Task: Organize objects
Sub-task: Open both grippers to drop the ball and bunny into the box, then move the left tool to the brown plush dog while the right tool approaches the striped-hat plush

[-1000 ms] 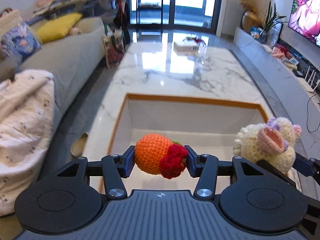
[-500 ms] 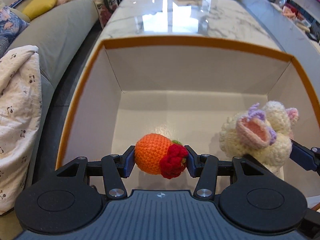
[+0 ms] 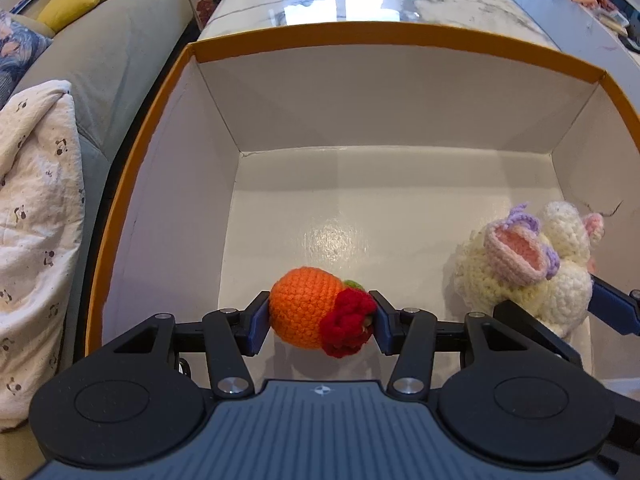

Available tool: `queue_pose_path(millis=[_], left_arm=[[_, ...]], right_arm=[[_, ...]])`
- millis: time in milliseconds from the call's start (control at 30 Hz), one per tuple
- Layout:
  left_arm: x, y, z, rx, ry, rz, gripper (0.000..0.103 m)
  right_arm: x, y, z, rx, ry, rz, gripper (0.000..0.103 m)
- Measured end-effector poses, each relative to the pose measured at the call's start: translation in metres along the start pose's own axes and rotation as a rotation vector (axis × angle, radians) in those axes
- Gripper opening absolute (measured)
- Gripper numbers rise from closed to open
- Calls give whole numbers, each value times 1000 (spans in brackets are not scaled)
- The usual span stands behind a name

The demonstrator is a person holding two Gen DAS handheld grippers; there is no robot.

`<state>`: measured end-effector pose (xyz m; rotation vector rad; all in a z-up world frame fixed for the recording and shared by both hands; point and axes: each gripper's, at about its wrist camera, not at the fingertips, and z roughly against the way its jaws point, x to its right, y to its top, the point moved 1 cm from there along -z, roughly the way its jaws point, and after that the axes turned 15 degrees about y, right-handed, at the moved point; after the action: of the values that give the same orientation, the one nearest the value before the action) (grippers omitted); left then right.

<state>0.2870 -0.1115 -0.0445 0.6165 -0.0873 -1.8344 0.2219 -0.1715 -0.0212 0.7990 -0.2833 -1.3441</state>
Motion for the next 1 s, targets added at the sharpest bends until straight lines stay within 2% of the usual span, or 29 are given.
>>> queue_pose_path(millis=[133, 200, 367, 600, 667, 800, 1000], left_arm=[[2, 3, -3, -29, -16, -31, 59], [1, 4, -4, -39, -24, -29, 59], [0, 5, -6, -55, -42, -22, 59], [-3, 8, -7, -70, -56, -10, 65], [-3, 9, -7, -70, -61, 0, 68], [-5, 9, -2, -64, -63, 4, 68], [-11, 11, 16, -32, -73, 22, 68]], right_arm=[[0, 2, -5, -30, 7, -19, 53], [-2, 2, -8, -45, 12, -30, 49], [-8, 1, -11, -51, -17, -27, 51], [-5, 4, -11, -44, -42, -24, 71], [-4, 5, -9, -35, -47, -14, 72], [-4, 8, -2, -18, -63, 7, 78], [-9, 11, 16, 24, -80, 34, 80]])
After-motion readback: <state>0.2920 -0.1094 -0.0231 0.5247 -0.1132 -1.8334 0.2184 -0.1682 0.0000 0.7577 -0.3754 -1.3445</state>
